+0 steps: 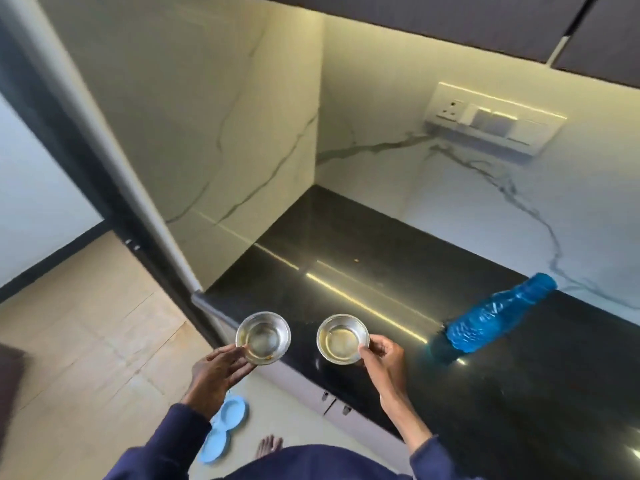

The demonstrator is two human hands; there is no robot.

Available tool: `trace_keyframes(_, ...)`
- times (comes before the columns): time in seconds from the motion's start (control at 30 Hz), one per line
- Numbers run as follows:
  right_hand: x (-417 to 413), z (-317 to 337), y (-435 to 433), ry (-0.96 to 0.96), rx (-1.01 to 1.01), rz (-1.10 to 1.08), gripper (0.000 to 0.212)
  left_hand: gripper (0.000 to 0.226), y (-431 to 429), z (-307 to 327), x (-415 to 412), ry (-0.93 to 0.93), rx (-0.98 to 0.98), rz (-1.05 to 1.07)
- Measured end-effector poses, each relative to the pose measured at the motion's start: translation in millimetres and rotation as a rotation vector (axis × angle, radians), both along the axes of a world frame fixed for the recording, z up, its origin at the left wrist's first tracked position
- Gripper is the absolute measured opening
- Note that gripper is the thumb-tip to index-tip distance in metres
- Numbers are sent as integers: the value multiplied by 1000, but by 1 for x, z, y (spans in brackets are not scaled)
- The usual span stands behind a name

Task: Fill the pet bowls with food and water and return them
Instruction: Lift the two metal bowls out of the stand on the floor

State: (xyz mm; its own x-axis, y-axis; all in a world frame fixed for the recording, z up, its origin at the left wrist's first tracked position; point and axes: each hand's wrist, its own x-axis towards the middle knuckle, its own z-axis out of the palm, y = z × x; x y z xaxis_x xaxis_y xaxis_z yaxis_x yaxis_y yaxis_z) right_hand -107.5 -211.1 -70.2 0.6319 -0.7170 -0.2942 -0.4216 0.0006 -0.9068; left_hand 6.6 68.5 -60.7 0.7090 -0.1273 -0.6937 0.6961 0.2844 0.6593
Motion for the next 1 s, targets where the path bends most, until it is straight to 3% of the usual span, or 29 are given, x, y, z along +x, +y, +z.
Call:
trace_keyframes(0.23, 18, -16, -41, 31, 23, -245, 16, 8, -83, -12, 81, -25, 54, -286)
trace_keyframes(0.5, 53, -31, -64, 140, -26, -429, 21, 31, -158, -20, 136, -29, 72, -488)
trace_keyframes(0.83, 72, -30, -70, 171, 8, -584, 28, 40, -195, -20, 170, -4, 78, -489)
trace_keyframes(1.0, 77, -28, -71, 145, 69, -607, 33, 34, -202, -19, 172, -1, 63, -469)
